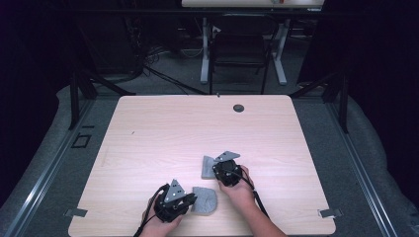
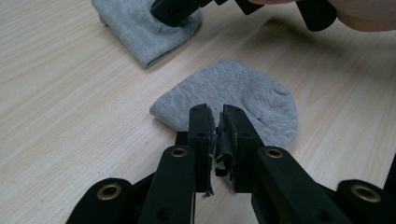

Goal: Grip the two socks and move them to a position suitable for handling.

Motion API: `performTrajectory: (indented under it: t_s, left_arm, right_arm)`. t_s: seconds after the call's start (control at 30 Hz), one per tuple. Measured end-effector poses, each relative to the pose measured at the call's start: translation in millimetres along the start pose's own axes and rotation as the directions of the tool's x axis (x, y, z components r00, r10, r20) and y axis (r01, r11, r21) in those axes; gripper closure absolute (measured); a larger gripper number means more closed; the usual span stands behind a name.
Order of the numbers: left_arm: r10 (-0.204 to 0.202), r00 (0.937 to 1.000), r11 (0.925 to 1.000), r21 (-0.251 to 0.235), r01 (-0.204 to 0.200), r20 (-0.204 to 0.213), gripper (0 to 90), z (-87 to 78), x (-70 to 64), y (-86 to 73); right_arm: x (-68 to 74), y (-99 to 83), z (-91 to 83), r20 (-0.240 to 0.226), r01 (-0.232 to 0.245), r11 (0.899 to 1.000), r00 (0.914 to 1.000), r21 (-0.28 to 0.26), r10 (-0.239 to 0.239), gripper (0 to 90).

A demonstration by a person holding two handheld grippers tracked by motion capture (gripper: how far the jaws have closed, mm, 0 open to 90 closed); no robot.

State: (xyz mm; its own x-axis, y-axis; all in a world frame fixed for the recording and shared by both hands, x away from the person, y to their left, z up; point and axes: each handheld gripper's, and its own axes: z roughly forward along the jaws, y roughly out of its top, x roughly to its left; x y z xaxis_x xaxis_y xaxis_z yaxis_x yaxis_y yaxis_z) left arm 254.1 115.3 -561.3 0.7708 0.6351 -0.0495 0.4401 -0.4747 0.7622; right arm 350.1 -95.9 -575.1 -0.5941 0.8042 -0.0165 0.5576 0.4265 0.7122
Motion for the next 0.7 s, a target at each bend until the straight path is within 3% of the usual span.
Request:
performTrajectory:
  t_s: [0.23,0.7]
  left_arm:
    - [0.0,1.0,1.0,0.003,0.0,-0.001,82.1,0.8,-1.0,-0.3]
    - [0.006,1.0,1.0,0.006,-0.006,0.004,81.6,3.5,-3.1,-1.3]
  right_arm:
    - [15.5,0.9,0.7,-0.004,-0.005,1.0,1.0,-0.001,0.005,85.4]
    - [26.6,0.1,-5.2,-0.017,-0.024,1.0,0.9996,-0.001,0.024,82.2]
